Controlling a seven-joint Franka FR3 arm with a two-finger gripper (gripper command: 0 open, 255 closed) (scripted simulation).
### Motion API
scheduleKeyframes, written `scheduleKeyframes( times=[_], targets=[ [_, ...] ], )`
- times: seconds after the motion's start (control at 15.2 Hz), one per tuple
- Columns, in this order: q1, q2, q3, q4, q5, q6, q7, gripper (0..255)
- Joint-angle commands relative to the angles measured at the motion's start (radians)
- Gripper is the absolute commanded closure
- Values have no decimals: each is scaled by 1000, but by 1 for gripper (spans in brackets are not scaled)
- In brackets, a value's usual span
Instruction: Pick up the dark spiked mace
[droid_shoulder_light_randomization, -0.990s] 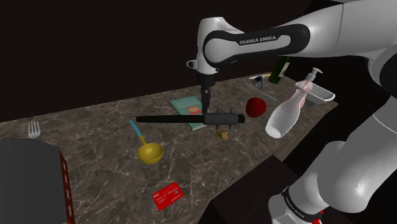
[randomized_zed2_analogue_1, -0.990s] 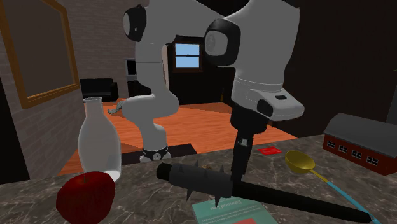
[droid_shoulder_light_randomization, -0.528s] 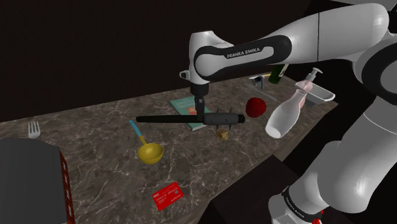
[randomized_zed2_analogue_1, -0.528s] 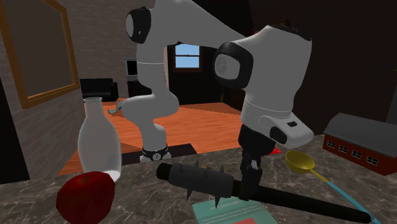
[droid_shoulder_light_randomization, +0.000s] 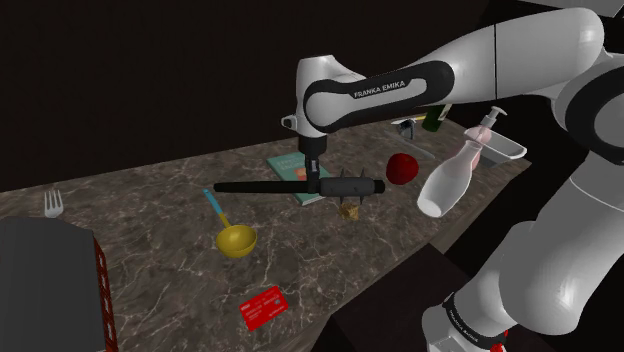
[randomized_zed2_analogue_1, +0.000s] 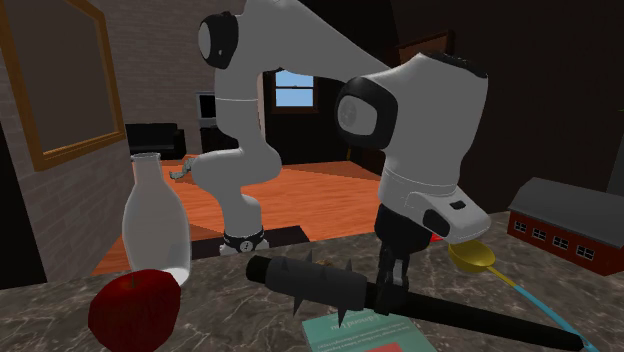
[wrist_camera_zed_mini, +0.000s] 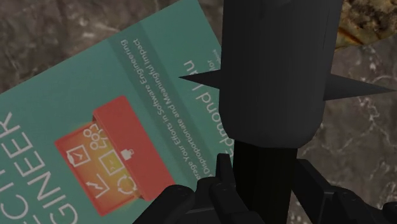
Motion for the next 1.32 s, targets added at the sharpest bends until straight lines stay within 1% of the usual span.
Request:
scheduleKeyframes(
  times=[0.0, 0.26, 1.25],
  targets=[
    [0, 1, 0, -1, 0, 1, 0, 255],
    [0, 2, 0, 1, 0, 0, -1, 255],
    [-1, -60, 0, 132, 4, -192, -2, 255]
  ],
)
